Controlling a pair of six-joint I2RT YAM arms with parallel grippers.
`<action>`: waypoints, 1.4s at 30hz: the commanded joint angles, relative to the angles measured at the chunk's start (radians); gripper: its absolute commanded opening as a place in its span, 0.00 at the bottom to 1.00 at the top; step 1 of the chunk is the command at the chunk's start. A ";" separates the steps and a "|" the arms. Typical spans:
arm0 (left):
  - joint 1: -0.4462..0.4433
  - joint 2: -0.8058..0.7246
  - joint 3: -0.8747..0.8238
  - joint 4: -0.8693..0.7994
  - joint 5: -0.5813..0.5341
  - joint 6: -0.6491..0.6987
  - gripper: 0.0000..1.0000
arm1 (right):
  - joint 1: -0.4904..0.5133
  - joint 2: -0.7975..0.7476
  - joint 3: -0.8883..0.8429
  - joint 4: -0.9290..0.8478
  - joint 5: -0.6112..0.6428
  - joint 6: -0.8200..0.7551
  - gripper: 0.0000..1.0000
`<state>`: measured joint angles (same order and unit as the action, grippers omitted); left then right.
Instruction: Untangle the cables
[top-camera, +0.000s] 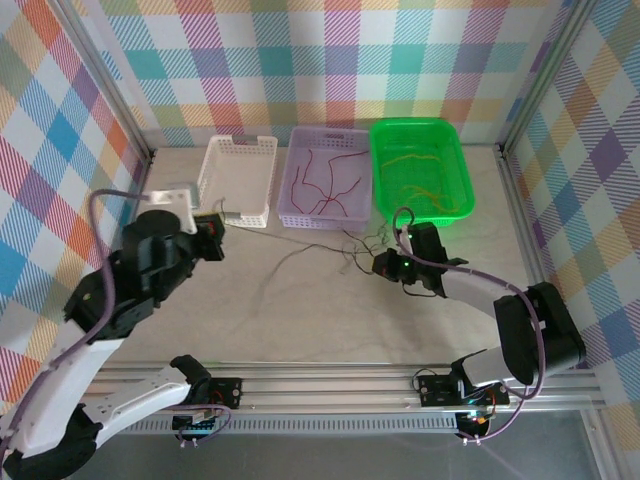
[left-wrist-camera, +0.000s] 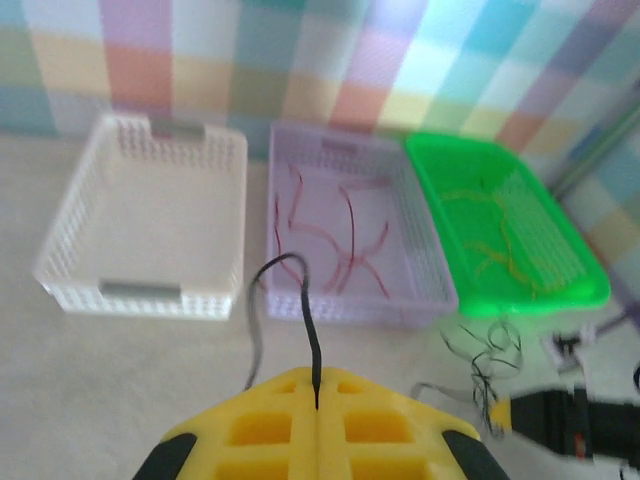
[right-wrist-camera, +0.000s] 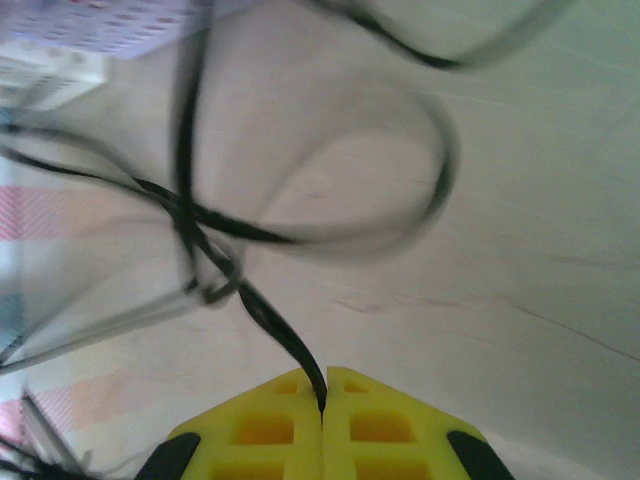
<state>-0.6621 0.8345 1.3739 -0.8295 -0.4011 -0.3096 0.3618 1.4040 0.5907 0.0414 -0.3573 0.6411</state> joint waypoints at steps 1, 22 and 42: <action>0.013 -0.004 0.081 -0.052 -0.121 0.086 0.00 | -0.020 -0.042 -0.014 -0.117 0.015 -0.041 0.00; 0.015 0.190 0.456 0.098 -0.345 0.334 0.00 | -0.279 -0.266 -0.104 -0.323 0.177 -0.013 0.00; 0.181 0.570 0.740 0.262 -0.197 0.407 0.00 | -0.281 -0.726 -0.190 -0.149 -0.169 -0.022 0.00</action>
<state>-0.5098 1.3647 2.0518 -0.6163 -0.6437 0.0952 0.0834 0.7067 0.4011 -0.1383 -0.4393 0.6304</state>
